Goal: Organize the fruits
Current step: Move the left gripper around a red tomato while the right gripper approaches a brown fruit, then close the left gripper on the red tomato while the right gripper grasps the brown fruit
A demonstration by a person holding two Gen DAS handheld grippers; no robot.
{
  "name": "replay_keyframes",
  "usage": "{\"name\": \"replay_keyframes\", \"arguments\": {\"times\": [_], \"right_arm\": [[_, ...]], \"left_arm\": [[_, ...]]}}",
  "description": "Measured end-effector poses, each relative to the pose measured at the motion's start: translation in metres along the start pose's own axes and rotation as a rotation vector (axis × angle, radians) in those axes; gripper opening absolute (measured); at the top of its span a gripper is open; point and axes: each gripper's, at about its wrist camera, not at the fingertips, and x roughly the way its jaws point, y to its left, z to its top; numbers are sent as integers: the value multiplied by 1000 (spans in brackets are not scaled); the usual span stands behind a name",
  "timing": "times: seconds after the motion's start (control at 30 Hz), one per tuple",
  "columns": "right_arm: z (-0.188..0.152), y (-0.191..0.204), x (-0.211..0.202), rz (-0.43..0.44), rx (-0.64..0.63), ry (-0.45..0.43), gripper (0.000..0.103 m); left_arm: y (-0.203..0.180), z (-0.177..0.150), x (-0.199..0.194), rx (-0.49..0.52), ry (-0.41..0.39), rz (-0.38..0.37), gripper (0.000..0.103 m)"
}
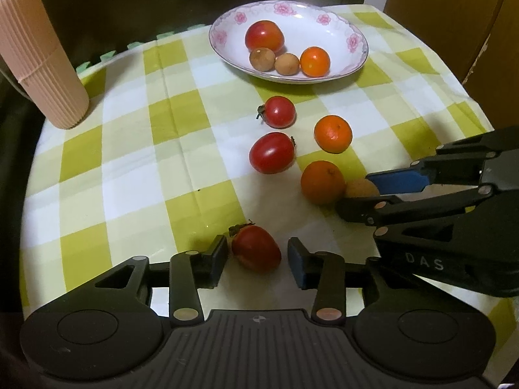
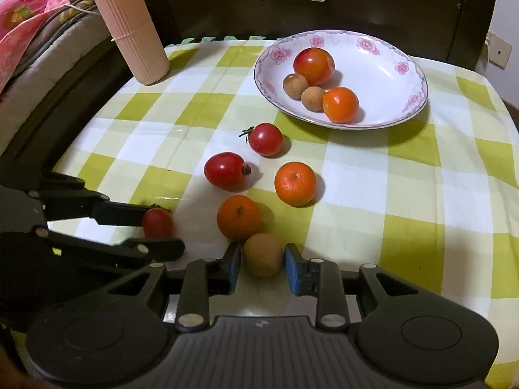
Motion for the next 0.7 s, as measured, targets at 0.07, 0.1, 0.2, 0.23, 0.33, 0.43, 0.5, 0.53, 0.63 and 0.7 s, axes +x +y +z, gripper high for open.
{"name": "replay_keyframes", "arguments": {"times": [0.07,0.1,0.2,0.23,0.33,0.43,0.5,0.53,0.63,0.7], "right_arm": [[0,1,0,-8,-10,-1,28],[-1,2,0,-22,-20,-2,28],[-3,9,-1,-54,-56,4,27],[-4,10,-1,-60,-58,3,26],[-5,8,-2,-57,-47,7,26],[-5,3,-5,-52,-18,3,26],[-5,2,-8,-46,-3,-4,26],[-4,1,-9,-41,4,-6,26],[-4,2,-12,-38,14,-17,26],[-3,2,-14,-41,14,-23,26]], "left_arm": [[0,-1,0,-2,-1,-3,54],[0,-2,-1,1,-2,-1,54],[0,-3,-1,-5,-7,4,52],[0,-3,-1,-7,-9,3,49],[2,-3,-2,-17,-18,10,39],[5,-3,-4,-37,-20,8,39],[5,-2,-4,-37,-23,11,39],[4,-2,-5,-37,-26,8,39],[2,0,-8,-32,-37,0,39],[2,1,-9,-31,-43,-5,39]]}}
